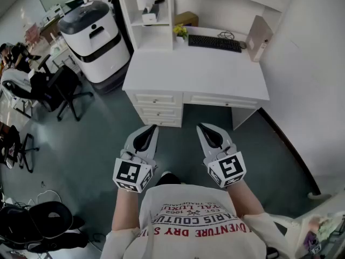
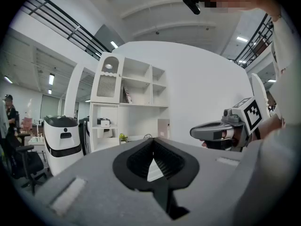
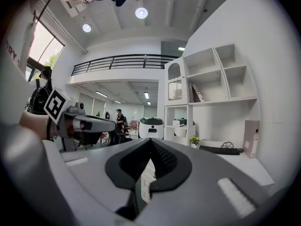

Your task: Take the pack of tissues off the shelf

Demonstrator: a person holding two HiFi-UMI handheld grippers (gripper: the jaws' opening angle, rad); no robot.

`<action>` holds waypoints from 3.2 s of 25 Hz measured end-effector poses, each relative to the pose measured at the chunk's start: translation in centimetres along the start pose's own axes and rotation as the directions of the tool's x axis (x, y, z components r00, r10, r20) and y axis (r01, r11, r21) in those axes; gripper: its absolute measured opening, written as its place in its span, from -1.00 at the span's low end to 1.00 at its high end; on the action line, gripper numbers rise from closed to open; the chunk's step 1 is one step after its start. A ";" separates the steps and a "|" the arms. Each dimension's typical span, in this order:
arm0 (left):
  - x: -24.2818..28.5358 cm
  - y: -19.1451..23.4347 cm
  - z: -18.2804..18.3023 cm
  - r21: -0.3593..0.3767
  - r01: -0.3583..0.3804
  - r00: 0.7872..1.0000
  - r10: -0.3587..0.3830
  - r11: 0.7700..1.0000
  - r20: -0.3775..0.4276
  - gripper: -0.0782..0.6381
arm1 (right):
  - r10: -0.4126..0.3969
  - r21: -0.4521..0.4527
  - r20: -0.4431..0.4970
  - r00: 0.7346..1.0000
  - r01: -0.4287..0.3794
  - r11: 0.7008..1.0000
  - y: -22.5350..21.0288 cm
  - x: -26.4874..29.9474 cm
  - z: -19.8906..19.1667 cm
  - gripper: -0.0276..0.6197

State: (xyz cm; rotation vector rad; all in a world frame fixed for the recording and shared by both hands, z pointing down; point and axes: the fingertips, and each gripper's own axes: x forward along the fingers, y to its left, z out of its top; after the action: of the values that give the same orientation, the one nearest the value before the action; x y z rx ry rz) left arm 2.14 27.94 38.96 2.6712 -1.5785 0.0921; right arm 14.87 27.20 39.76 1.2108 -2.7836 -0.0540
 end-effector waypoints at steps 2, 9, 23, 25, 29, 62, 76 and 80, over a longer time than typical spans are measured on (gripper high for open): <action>0.0 0.1 -0.1 -0.008 0.001 1.000 -0.001 1.000 0.000 -0.76 | 0.001 0.001 -0.001 1.000 -0.001 1.000 0.0 0.1 -0.1 -0.91; 0.9 -0.3 -0.3 -0.034 0.004 1.000 -0.004 0.999 -0.011 -0.77 | -0.007 0.020 -0.014 1.000 0.007 1.000 -0.8 -0.1 -0.6 -0.91; 5.0 5.8 2.3 -0.041 -0.108 0.990 0.111 0.993 0.086 0.46 | -0.022 0.054 -0.030 0.999 0.024 0.998 -3.1 4.2 -1.0 -0.91; 6.2 7.9 2.1 -0.038 -0.121 0.990 0.124 0.992 0.073 0.47 | -0.026 0.051 -0.034 0.999 0.028 0.998 -3.7 6.0 -1.1 -0.91; 9.5 12.1 1.9 -0.055 -0.119 0.990 0.123 0.991 0.070 0.46 | -0.039 0.055 -0.054 0.998 0.042 0.998 -5.7 10.6 -1.6 -0.91; 39.5 41.1 3.3 -0.049 -0.083 0.996 0.083 0.995 0.009 0.46 | -0.115 0.050 -0.082 0.990 0.119 0.992 -23.4 46.4 1.8 -0.91; 51.0 45.5 1.9 -0.045 -0.226 0.971 0.222 0.973 -0.086 0.52 | -0.021 0.066 -0.067 0.998 0.025 0.998 -31.6 54.0 2.1 -0.91; 53.4 46.7 2.1 -0.061 -0.269 0.961 0.263 0.961 -0.086 0.58 | -0.007 0.051 -0.077 0.997 0.011 0.999 -33.3 55.6 1.9 -0.91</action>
State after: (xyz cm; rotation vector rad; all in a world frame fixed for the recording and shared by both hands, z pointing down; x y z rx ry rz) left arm -12.96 -41.40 40.68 2.3573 -1.8681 0.1403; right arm 1.25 -36.23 40.02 1.2098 -2.7293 0.0627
